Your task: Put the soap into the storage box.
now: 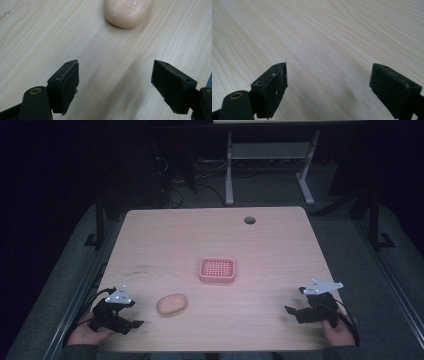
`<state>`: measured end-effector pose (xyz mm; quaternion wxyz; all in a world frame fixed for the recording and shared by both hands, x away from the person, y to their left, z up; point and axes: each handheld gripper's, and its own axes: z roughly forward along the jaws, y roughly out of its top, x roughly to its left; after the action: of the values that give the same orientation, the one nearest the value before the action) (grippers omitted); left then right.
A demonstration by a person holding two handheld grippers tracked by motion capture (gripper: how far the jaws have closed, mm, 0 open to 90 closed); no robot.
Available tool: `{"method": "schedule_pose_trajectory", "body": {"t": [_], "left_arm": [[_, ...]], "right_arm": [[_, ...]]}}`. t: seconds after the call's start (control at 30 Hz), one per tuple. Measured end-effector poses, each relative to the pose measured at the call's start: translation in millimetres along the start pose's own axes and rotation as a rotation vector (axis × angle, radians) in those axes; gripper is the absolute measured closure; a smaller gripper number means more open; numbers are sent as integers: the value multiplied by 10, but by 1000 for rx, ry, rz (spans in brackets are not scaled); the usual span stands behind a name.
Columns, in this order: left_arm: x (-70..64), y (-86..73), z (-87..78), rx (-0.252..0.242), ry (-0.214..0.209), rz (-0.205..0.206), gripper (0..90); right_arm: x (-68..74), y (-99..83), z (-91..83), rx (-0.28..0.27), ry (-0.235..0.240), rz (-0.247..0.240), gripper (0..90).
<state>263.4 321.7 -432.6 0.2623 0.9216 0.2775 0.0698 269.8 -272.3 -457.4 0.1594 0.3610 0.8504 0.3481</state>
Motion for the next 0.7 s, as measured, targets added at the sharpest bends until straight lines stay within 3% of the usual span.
{"method": "schedule_pose_trajectory", "body": {"t": [0.43,0.7], "left_arm": [[-40,46,4,-4,6,18,216],[-93,153,5,4,10,58,216]], "right_arm": [[12,2,-9,-1,-2,-3,141],[22,3,-12,-5,-2,-4,141]]}}
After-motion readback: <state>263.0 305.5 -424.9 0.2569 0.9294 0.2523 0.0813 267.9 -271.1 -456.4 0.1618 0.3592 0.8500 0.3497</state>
